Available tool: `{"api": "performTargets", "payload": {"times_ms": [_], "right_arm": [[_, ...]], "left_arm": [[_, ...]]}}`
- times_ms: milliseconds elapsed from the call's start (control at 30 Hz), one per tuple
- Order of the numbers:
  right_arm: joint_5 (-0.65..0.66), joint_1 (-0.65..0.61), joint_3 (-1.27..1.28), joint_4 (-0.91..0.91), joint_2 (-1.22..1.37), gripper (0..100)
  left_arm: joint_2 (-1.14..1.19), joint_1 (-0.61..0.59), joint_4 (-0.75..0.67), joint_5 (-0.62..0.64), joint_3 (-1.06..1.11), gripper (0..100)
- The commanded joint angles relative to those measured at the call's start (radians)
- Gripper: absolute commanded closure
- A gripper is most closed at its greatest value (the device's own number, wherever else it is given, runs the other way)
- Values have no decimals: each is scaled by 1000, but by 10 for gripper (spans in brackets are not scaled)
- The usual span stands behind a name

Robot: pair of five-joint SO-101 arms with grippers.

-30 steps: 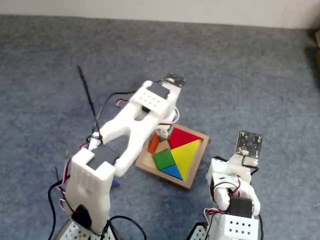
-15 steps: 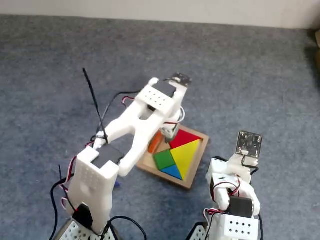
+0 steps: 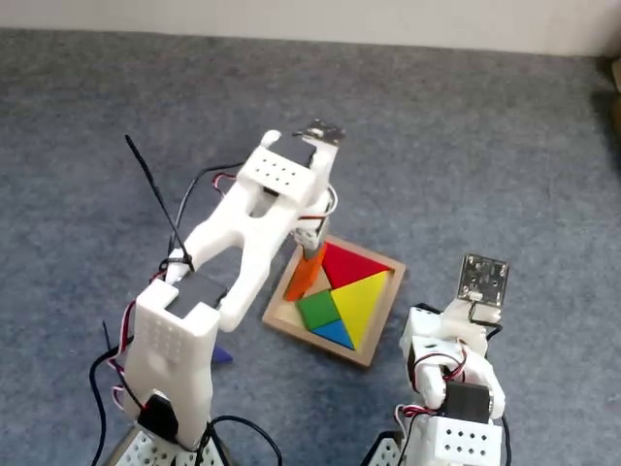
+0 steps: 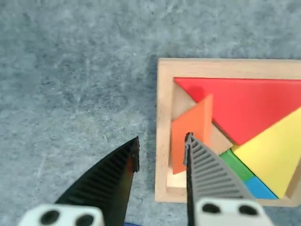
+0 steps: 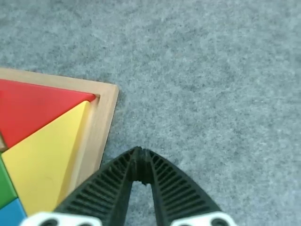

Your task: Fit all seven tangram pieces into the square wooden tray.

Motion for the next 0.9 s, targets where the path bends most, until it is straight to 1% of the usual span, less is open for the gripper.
{"api": "performTargets", "payload": {"times_ms": [0, 67, 333, 400, 533, 767, 867], "right_arm": [[-2, 12, 99, 4, -10, 995], [-2, 12, 99, 4, -10, 995], [-2, 12, 99, 4, -10, 995], [-2, 12, 99, 4, -10, 995], [-2, 12, 99, 4, -10, 995], [-2, 12, 99, 4, -8, 995], [-2, 12, 99, 4, -8, 995]], "left_arm": [[-16, -13, 8, 2, -41, 829], [-18, -7, 11, 2, -48, 829], [-15, 117, 12, 3, -59, 829], [-8, 131, 8, 3, -56, 829], [18, 131, 5, 3, -38, 829], [130, 102, 6, 2, -36, 833], [147, 101, 5, -18, -38, 869]]}}
